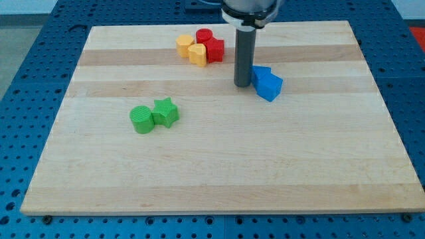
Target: Nudge red star a bit left
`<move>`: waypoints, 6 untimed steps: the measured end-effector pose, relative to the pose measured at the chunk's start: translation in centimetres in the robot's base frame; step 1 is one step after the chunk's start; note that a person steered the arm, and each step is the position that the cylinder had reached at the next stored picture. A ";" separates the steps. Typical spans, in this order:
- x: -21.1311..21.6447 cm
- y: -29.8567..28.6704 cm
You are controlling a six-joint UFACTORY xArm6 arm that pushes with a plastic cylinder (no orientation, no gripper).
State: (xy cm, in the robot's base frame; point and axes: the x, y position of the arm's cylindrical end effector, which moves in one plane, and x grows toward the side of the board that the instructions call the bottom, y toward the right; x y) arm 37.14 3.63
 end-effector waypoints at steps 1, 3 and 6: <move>-2.0 0.2; -6.5 2.7; -6.4 -6.9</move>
